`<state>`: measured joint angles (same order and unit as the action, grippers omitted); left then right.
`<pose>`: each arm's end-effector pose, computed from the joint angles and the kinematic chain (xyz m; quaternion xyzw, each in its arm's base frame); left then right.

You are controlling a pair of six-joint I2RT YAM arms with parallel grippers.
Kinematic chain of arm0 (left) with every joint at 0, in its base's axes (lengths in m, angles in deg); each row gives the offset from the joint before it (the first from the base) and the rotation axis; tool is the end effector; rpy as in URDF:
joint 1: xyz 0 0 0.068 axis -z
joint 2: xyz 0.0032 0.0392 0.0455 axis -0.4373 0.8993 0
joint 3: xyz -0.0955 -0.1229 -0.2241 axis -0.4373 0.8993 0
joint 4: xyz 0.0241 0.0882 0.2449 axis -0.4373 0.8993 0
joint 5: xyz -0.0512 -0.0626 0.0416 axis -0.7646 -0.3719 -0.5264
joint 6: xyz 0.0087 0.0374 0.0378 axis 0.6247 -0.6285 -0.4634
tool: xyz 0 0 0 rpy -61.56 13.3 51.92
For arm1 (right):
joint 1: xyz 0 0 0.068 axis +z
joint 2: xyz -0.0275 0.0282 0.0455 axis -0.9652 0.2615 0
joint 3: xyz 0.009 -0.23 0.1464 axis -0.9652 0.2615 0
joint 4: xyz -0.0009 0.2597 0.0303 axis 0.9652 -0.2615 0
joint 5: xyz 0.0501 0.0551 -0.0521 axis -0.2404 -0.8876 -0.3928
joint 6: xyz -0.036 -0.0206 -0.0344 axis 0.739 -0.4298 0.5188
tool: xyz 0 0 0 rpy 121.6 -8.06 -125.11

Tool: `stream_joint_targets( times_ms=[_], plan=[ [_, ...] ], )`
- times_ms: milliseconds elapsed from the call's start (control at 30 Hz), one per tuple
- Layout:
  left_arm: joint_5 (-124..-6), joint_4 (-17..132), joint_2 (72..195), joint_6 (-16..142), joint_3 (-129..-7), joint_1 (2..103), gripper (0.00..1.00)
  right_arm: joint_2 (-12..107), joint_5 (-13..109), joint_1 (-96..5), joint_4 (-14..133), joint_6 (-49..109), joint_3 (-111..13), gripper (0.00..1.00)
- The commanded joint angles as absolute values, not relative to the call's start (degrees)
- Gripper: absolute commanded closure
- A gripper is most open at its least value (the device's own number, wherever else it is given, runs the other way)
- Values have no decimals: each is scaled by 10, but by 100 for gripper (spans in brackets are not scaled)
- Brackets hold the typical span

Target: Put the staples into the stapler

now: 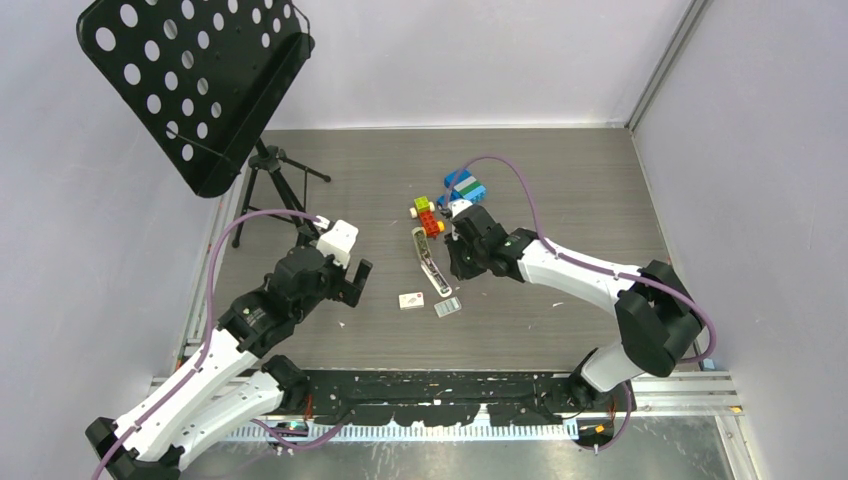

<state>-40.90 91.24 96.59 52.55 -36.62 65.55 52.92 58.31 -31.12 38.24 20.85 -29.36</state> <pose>0.1217 -0.0880 0.2952 0.2158 0.8305 -0.0603 0.5100 0.2276 0.2152 0.2182 -0.2198 0.9199 0.1421 0.2919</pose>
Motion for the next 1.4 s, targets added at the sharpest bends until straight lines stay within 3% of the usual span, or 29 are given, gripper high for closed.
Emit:
stream_joint_targets(
  times_ms=[0, 467, 1367],
  plan=[
    [-425, 896, 964, 525, -372, 653, 0, 526, 591, -302, 457, 243, -298, 85],
    [-426, 901, 958, 522, -374, 648, 0, 558, 593, -280, 581, 287, -264, 85],
    [-434, 898, 967, 522, -373, 643, 0, 593, 571, -269, 594, 289, -264, 84]
  ],
)
